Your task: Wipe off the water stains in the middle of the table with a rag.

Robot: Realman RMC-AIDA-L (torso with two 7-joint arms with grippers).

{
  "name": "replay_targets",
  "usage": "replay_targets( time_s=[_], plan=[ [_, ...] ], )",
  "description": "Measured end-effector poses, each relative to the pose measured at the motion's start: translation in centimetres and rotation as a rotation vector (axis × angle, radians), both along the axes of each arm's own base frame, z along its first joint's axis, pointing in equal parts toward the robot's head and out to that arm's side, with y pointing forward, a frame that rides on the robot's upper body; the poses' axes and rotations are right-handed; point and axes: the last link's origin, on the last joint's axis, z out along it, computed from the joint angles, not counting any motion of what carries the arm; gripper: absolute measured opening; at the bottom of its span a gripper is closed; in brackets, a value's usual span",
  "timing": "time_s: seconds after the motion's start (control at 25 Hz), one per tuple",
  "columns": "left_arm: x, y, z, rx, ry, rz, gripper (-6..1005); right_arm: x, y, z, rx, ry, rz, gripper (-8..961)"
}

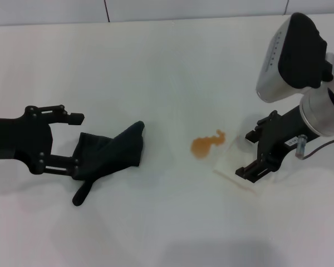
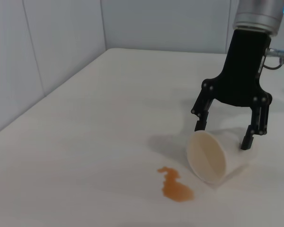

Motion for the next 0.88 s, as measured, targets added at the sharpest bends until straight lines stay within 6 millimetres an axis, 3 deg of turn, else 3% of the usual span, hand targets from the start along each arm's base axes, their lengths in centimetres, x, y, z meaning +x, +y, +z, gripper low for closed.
replay_targets(
  time_s=[0.88],
  plan=[
    [-0.4, -0.4, 0.0, 0.007, -0.004, 0.003, 873, 1.6, 0.0, -0.6, 0.002, -0.006, -0.040, 780]
  ],
)
